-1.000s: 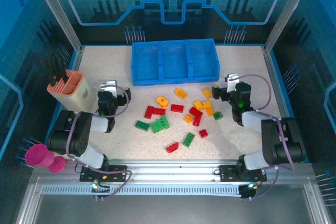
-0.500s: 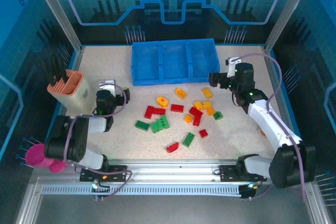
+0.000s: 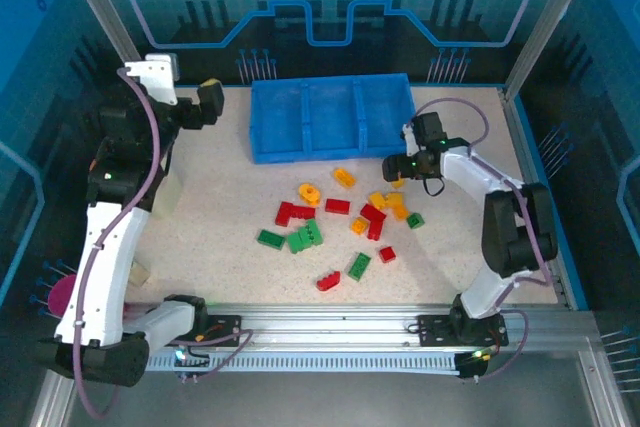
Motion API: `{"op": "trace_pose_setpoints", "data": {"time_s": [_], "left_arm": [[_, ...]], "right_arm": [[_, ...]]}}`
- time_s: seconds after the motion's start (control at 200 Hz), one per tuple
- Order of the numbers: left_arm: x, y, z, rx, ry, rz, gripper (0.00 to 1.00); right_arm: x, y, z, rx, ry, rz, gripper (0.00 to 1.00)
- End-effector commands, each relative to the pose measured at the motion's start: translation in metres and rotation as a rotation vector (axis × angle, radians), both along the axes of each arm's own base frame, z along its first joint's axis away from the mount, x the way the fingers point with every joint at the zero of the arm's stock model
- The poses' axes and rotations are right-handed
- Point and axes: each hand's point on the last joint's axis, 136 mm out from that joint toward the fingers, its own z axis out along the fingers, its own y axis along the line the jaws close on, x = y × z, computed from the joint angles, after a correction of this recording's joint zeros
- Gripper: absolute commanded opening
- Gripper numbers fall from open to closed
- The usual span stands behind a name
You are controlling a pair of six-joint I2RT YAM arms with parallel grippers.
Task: Sort the legos into containers by color
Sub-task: Pick up the lego from the middle-right of the table.
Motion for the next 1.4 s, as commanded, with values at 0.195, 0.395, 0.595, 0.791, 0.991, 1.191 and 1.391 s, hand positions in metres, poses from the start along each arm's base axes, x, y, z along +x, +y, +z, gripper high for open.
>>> {"op": "trace_pose_setpoints", "data": {"time_s": [0.195,0.395,0.595,0.791,0.991,1.191,1.391], "left_arm": [[-0.018,-0.017,-0.073,-0.011,0.293,-0.078,1.00],[-0.014,-0.019,-0.086,-0.015,0.335,-0.082,0.99],[-0.009,-0.019,-0.089,-0.010,0.351,-0.082,0.99],[-0.007,-0.019,-0.093,-0.003,0.361,-0.082,1.00],[-0.008,-0.017,-0.095,0.008,0.360,-0.075,0.99],[-0.005,-0.015,-0.093,0.029,0.345,-0.065,0.99],[0.001,-0.018,-0.092,0.021,0.342,-0.081,0.99]], "right_arm": [[0.010,0.010,-0.028,-0.080,0.099,0.081,0.87],[0.012,0.015,-0.046,-0.140,0.134,0.119,0.79],[0.015,0.014,-0.057,-0.173,0.169,0.124,0.64],[0.012,0.014,-0.065,-0.199,0.215,0.130,0.46],[0.000,0.013,-0.063,-0.206,0.245,0.148,0.32],[-0.004,0.009,-0.013,-0.212,0.182,0.157,0.29],[0.024,0.014,0.034,-0.188,0.063,0.120,0.29]]}}
